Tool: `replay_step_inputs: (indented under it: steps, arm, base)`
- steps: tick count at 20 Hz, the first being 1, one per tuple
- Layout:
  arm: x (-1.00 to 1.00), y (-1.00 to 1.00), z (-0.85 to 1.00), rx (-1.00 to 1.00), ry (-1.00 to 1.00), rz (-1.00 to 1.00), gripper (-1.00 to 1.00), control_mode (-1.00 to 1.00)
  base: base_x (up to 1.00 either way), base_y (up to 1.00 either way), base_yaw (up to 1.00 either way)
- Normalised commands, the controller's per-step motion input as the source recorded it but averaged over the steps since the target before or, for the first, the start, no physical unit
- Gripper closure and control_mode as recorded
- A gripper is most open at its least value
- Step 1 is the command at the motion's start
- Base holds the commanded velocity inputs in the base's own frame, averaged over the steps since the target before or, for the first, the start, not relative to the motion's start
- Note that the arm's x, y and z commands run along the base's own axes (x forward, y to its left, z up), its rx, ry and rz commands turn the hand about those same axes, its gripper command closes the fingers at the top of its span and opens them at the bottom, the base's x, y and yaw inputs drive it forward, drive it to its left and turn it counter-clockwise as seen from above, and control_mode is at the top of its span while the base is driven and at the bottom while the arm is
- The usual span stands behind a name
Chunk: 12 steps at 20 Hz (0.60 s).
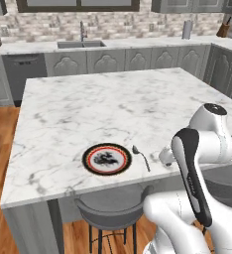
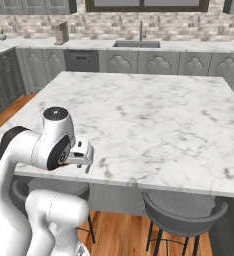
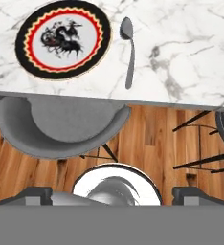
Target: Take the fork and place it on the left side of the plate. Then take the spoon and place it on the right side of the plate. Make sure they're directly next to the plate.
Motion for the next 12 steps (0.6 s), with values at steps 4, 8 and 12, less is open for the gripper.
replay_step_inputs:
  steps: [4, 8, 12]
  arm:
    - [-0.38, -0.12, 0.0, 0.0, -0.04, -0.02, -1.0, 1.0]
    - [0.0, 0.0, 0.0, 0.0, 0.0, 0.0, -1.0, 1.0]
    - [0.0, 0.0, 0.0, 0.0, 0.0, 0.0, -1.0, 1.0]
  base:
    - [-0.35, -0.22, -0.04]
    - [-0.52, -0.76, -0.21]
    - [-0.13, -0.9, -0.34]
